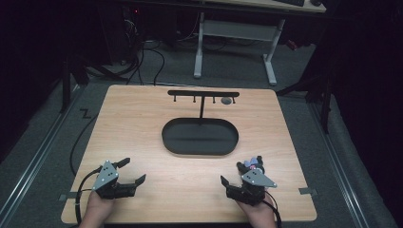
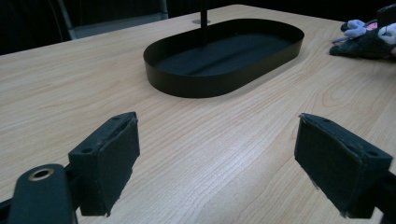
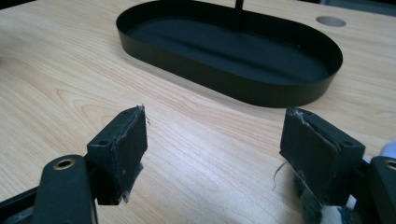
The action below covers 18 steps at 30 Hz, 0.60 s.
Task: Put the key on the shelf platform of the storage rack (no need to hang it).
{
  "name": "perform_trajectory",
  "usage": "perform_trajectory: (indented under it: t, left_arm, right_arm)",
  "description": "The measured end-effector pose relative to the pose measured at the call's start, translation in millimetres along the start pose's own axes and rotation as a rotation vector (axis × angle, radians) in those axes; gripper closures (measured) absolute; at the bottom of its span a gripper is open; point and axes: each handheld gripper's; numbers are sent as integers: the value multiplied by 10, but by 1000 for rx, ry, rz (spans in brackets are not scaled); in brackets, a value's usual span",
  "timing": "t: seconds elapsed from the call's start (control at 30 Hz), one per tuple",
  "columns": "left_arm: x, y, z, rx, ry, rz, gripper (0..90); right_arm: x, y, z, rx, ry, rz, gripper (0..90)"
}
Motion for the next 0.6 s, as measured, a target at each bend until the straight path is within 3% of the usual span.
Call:
perform_trajectory:
  t: [0.4, 0.6]
  left_arm:
    - [19, 9, -19, 7, -1, -6, 145]
    - [8, 0, -49, 13, -4, -8, 146]
  right_arm:
    - [35, 7, 25, -10, -25, -2, 234]
    - [10, 13, 50, -19, -14, -3, 242]
Point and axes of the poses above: each handheld gripper's, and its own axes: z roughly backward along the jaws, y roughly out of its underside, x roughly to its left, and after that the axes turned 15 degrees about -z, right-handed
